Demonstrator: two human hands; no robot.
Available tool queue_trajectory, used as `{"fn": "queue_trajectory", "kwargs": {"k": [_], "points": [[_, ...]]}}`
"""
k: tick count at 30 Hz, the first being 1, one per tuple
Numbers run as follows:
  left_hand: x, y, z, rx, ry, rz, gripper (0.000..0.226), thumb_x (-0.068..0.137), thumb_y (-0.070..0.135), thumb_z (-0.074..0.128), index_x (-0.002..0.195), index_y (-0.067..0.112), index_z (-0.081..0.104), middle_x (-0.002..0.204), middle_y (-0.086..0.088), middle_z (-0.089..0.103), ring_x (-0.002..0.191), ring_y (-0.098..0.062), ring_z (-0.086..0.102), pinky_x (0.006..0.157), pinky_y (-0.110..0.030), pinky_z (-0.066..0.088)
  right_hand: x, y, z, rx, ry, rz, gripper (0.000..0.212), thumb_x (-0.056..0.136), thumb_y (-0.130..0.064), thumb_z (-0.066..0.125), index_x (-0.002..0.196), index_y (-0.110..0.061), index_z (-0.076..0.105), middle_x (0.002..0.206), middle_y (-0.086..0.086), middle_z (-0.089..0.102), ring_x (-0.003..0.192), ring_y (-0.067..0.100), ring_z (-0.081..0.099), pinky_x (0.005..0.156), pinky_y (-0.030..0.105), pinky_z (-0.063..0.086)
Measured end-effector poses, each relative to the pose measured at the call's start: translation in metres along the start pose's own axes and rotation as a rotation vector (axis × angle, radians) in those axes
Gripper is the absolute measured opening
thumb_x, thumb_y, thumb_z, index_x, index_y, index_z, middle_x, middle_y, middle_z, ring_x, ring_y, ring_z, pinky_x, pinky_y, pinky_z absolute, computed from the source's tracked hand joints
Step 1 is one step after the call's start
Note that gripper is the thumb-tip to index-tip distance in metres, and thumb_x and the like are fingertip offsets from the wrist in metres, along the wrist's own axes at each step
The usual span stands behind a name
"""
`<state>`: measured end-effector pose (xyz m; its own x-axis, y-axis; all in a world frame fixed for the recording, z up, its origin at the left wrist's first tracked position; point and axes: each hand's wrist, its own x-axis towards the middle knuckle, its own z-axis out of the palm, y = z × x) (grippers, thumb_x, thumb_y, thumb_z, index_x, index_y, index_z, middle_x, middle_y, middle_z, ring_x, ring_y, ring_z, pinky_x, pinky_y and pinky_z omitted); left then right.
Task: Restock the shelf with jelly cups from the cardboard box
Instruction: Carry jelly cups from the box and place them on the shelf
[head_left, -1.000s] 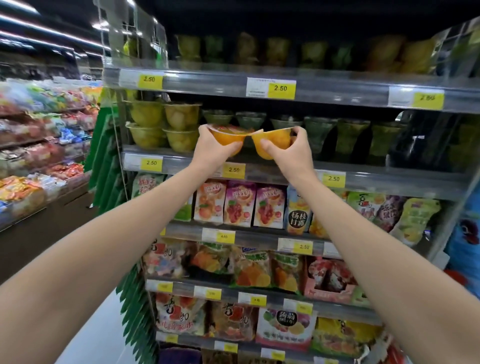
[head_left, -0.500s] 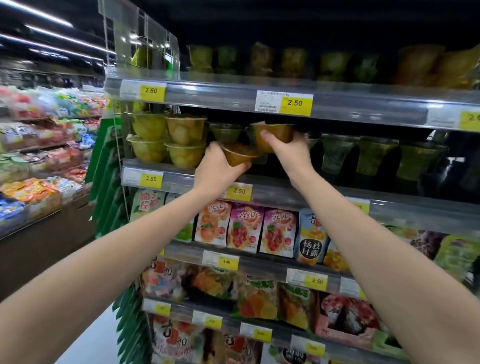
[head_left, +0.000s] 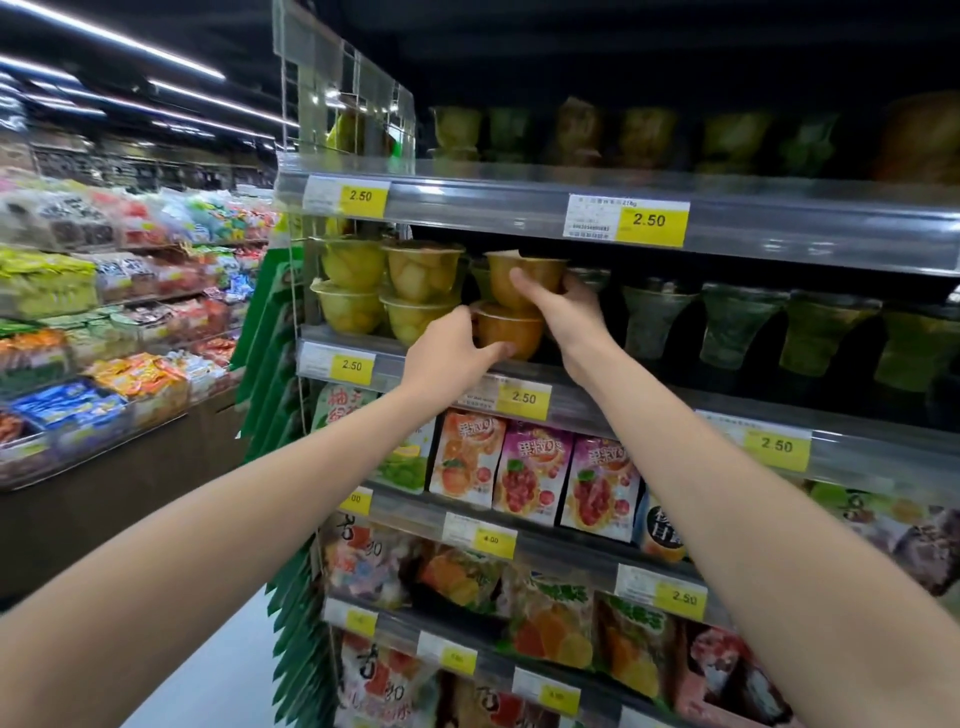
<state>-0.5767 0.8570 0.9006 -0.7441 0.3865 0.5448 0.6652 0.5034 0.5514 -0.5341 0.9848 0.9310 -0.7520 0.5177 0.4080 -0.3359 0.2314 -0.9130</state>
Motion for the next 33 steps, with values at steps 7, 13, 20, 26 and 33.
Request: {"fn": "queue_trajectory", "kwargs": {"k": [7, 13, 20, 26, 33], "points": [[0.003, -0.002, -0.001, 0.053, -0.02, -0.037, 0.052, 0.082, 0.05, 0.066, 0.116, 0.013, 0.054, 0.11, -0.002, 0.063, 0.099, -0.023, 0.059, 0.075, -0.034, 0.047, -0.001, -0.001, 0.004, -0.115, -0.042, -0.058, 0.049, 0.083, -0.034, 0.072, 0.125, -0.014, 0.057, 0.12, 0.001, 0.063, 0.103, 0.013, 0.058, 0.085, 0.023, 0.045], [0.004, -0.001, -0.002, 0.058, -0.026, -0.034, 0.051, 0.082, 0.05, 0.066, 0.116, 0.014, 0.054, 0.111, -0.001, 0.063, 0.1, -0.022, 0.06, 0.073, -0.033, 0.046, 0.002, 0.001, 0.008, -0.208, -0.052, -0.108, 0.052, 0.082, -0.036, 0.073, 0.126, -0.012, 0.057, 0.124, 0.007, 0.063, 0.113, 0.021, 0.06, 0.094, 0.031, 0.047], [0.001, 0.0, -0.005, 0.023, -0.07, -0.016, 0.054, 0.083, 0.047, 0.067, 0.121, 0.011, 0.051, 0.114, -0.004, 0.062, 0.1, -0.021, 0.059, 0.071, -0.03, 0.043, -0.002, 0.0, 0.005, -0.31, -0.05, -0.129, 0.053, 0.084, -0.039, 0.07, 0.128, -0.014, 0.054, 0.128, 0.004, 0.06, 0.114, 0.017, 0.056, 0.09, 0.025, 0.044], [-0.009, -0.001, -0.002, 0.019, -0.054, 0.01, 0.059, 0.08, 0.05, 0.068, 0.116, 0.008, 0.05, 0.112, -0.008, 0.061, 0.106, -0.027, 0.057, 0.083, -0.042, 0.052, -0.013, 0.006, -0.017, -0.534, -0.017, -0.135, 0.067, 0.086, -0.056, 0.061, 0.137, -0.015, 0.048, 0.135, 0.004, 0.056, 0.122, 0.021, 0.053, 0.094, 0.029, 0.044], [-0.031, -0.008, 0.011, 0.163, -0.054, 0.077, 0.066, 0.09, 0.049, 0.054, 0.131, 0.0, 0.039, 0.133, -0.017, 0.043, 0.129, -0.031, 0.033, 0.1, -0.039, 0.033, -0.053, 0.011, -0.04, -1.106, 0.094, -0.167, 0.047, 0.097, -0.049, 0.044, 0.11, -0.007, 0.063, 0.104, 0.011, 0.067, 0.098, 0.03, 0.061, 0.07, 0.033, 0.044]]}}
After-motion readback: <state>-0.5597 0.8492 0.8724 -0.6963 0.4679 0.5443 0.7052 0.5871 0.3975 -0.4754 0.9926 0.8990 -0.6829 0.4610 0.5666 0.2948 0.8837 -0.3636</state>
